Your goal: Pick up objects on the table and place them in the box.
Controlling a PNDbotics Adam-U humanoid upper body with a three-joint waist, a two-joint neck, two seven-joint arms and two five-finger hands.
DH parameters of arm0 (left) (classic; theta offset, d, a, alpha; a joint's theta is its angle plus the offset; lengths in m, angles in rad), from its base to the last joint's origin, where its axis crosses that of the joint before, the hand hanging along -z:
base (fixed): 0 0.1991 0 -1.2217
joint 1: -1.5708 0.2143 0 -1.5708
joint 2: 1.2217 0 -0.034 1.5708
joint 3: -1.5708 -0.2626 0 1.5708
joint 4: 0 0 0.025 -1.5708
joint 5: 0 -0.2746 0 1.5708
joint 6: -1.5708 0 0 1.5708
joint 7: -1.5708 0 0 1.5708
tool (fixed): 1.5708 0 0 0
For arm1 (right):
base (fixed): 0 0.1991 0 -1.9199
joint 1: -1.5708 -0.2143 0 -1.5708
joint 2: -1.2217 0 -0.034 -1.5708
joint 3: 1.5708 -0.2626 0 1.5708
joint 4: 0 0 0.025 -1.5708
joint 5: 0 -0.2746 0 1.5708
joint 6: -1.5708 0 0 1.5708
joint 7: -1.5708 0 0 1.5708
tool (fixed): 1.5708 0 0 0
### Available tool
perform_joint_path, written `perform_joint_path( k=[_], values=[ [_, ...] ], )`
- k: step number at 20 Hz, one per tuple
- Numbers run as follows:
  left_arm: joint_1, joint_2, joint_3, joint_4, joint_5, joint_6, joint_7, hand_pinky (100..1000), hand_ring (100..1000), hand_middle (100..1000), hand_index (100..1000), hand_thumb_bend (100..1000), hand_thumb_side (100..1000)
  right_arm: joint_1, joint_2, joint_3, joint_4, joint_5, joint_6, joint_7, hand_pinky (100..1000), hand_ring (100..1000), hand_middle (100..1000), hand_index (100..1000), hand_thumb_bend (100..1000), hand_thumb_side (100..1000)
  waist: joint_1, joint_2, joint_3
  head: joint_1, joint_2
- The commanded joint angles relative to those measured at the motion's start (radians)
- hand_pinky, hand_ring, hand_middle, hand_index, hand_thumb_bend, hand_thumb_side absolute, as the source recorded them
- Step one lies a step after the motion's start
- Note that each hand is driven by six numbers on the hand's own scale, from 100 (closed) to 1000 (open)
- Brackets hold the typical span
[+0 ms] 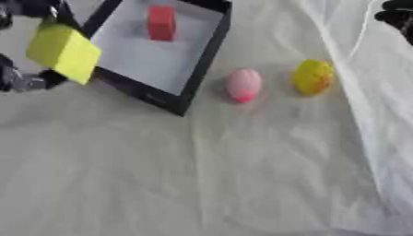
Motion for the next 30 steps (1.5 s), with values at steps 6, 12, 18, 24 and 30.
perform_joint_path(
  k=[6, 12, 18, 24, 30],
  values=[
    [-0.196, -0.168, 0.071, 0.434, -0.103, -0.147, -0.153, 667, 587, 578, 692, 222, 170, -0.035, -0.041, -0.007, -0.008, -0.029, 0.007, -0.008, 1000, 835, 779, 826, 100, 529, -0.001, -0.038, -0.023, 0.017, -0.021],
    [-0.253, -0.27, 0.122, 0.653, -0.304, -0.277, -0.102, 674, 592, 583, 688, 227, 171, -0.059, -0.038, -0.004, -0.009, -0.043, 0.015, -0.008, 1000, 835, 780, 826, 100, 523, -0.003, -0.027, -0.039, 0.028, -0.033],
    [-0.278, -0.354, 0.179, 0.773, -0.437, -0.349, -0.061, 682, 605, 595, 688, 179, 179, -0.085, -0.032, -0.002, -0.009, -0.053, 0.024, -0.015, 1000, 837, 781, 825, 100, 523, -0.007, -0.014, -0.061, 0.038, -0.049],
    [-0.271, -0.4, 0.205, 0.823, -0.55, -0.402, -0.064, 701, 631, 623, 703, 225, 202, -0.108, -0.028, 0.005, -0.008, -0.056, 0.035, -0.019, 1000, 837, 781, 825, 100, 523, -0.003, -0.003, -0.074, 0.041, -0.057],
    [-0.262, -0.426, 0.213, 0.831, -0.676, -0.404, -0.043, 749, 693, 678, 769, 285, 220, -0.122, -0.021, 0.012, -0.008, -0.058, 0.047, -0.007, 1000, 835, 779, 823, 100, 523, 0.0, 0.0, -0.078, 0.042, -0.058]
  ],
)
